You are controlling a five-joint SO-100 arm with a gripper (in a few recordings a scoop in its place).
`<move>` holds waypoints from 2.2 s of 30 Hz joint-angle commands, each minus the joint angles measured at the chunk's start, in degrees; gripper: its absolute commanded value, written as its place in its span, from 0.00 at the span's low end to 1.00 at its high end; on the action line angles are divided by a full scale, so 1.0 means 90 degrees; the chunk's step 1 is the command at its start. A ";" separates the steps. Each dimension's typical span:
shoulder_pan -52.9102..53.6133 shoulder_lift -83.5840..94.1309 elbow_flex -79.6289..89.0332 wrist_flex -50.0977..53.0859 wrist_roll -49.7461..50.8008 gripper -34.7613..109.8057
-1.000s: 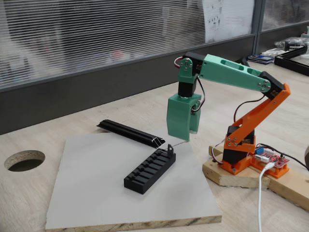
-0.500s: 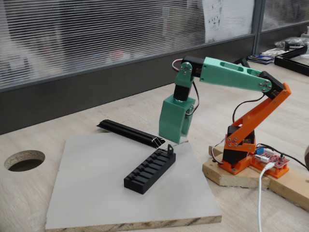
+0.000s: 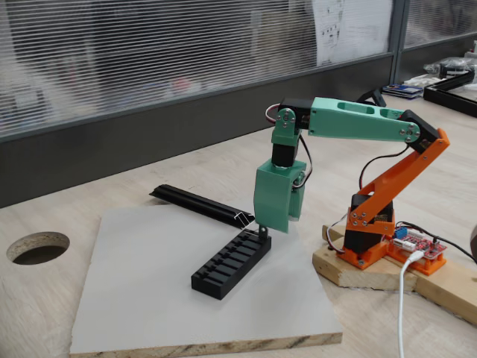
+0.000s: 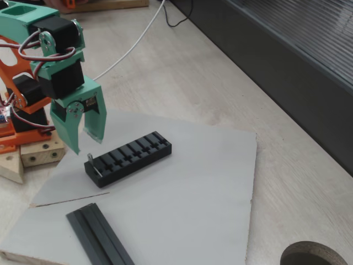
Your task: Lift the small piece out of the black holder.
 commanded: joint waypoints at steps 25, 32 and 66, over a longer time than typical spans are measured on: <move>0.0029 -0.0234 0.0664 -0.0762 0.0117 0.48; 0.0029 -0.0283 0.0664 -0.0771 0.0117 0.48; 0.0029 -0.0293 0.0752 -0.0781 0.0117 0.32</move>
